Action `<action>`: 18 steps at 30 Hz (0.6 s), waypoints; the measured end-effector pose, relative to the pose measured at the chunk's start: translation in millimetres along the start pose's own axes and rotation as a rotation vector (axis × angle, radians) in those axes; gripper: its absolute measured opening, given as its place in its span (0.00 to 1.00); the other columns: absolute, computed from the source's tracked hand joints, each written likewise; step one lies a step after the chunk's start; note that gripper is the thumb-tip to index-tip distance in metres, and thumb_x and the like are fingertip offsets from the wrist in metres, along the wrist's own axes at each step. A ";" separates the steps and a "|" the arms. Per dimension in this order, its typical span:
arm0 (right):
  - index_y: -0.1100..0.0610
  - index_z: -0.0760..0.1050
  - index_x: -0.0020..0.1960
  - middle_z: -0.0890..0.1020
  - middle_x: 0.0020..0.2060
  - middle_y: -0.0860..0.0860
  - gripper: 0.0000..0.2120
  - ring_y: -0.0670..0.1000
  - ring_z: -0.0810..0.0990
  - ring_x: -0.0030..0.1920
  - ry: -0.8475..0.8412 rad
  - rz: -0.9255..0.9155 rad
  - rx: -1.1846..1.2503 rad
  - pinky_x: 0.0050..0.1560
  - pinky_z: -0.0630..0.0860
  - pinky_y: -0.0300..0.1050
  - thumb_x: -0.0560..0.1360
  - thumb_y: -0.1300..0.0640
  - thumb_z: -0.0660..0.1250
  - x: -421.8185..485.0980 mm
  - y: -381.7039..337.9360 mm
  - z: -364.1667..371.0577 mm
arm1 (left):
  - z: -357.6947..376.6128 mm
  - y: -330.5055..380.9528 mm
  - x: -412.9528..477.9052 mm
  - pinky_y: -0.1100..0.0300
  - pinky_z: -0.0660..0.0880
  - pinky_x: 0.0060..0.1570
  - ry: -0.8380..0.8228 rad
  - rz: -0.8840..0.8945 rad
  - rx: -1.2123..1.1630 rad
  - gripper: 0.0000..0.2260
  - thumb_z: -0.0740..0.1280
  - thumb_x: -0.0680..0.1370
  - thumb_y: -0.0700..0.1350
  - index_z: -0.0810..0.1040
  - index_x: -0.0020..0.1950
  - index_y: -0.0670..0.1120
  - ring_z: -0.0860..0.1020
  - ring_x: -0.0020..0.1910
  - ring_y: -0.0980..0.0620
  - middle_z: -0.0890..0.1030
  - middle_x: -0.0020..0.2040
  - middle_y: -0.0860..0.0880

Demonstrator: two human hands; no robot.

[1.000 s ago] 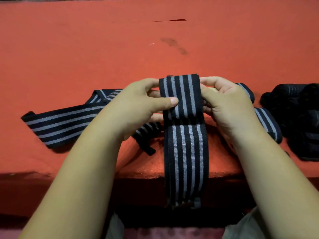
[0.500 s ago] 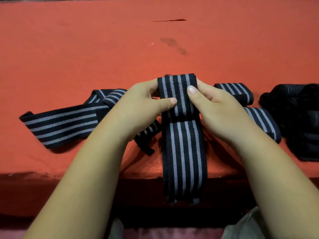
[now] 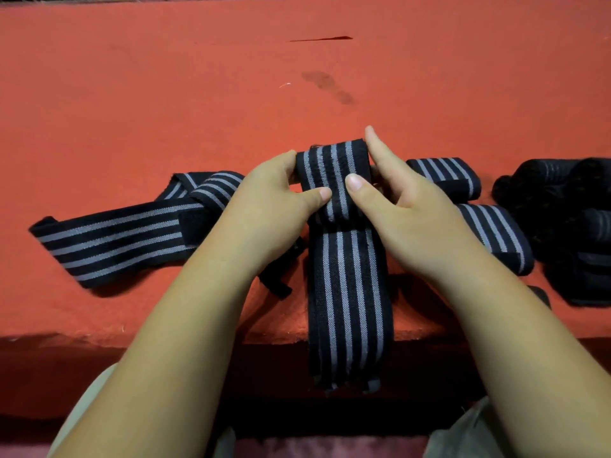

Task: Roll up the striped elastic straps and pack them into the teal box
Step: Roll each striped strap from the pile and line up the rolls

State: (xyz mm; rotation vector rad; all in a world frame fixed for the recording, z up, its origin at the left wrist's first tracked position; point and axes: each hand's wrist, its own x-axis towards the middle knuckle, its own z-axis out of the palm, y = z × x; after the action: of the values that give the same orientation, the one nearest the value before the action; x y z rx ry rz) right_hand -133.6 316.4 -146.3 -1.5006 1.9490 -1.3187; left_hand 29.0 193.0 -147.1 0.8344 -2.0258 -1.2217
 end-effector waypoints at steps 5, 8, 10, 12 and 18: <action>0.30 0.48 0.84 0.64 0.77 0.27 0.38 0.29 0.63 0.76 -0.057 0.018 0.083 0.80 0.63 0.45 0.83 0.38 0.67 0.1 -1.5 -0.1 | -1.9 5.0 -5.3 0.44 0.79 0.68 -0.104 0.024 -0.087 0.13 0.70 0.84 0.39 0.83 0.68 0.51 0.86 0.63 0.52 0.87 0.62 0.54; 0.27 0.43 0.83 0.64 0.81 0.33 0.40 0.36 0.64 0.80 -0.086 0.029 0.085 0.81 0.66 0.52 0.82 0.37 0.67 -0.1 -2.7 0.6 | -1.7 6.9 -7.0 0.44 0.78 0.69 -0.128 0.040 -0.129 0.13 0.70 0.85 0.40 0.82 0.68 0.50 0.85 0.63 0.50 0.87 0.63 0.53; 0.27 0.41 0.83 0.64 0.81 0.32 0.40 0.36 0.65 0.79 -0.108 0.021 0.069 0.81 0.66 0.52 0.83 0.38 0.66 -0.1 -4.0 0.7 | -1.2 6.4 -7.2 0.44 0.79 0.69 -0.117 0.049 -0.167 0.14 0.70 0.84 0.38 0.82 0.69 0.49 0.86 0.63 0.49 0.87 0.63 0.51; 0.28 0.43 0.83 0.64 0.79 0.30 0.38 0.33 0.65 0.77 -0.123 0.020 0.071 0.81 0.65 0.48 0.85 0.41 0.65 0.5 -4.7 0.1 | -1.4 4.7 -6.4 0.45 0.80 0.68 -0.076 0.056 -0.200 0.16 0.71 0.83 0.35 0.82 0.69 0.47 0.86 0.61 0.50 0.87 0.63 0.50; 0.30 0.58 0.83 0.73 0.76 0.34 0.31 0.38 0.72 0.75 -0.155 0.048 0.101 0.78 0.69 0.53 0.82 0.38 0.66 6.8 8.3 -2.2 | -2.0 0.1 -2.5 0.51 0.81 0.65 0.017 0.031 -0.328 0.20 0.70 0.81 0.29 0.82 0.70 0.44 0.86 0.63 0.49 0.87 0.63 0.49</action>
State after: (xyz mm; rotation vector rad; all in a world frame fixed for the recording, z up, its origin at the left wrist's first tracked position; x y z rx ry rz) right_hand -142.5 311.4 -150.2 -1.4533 1.7843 -1.2229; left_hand 32.0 194.0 -146.7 0.6487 -1.7519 -1.4723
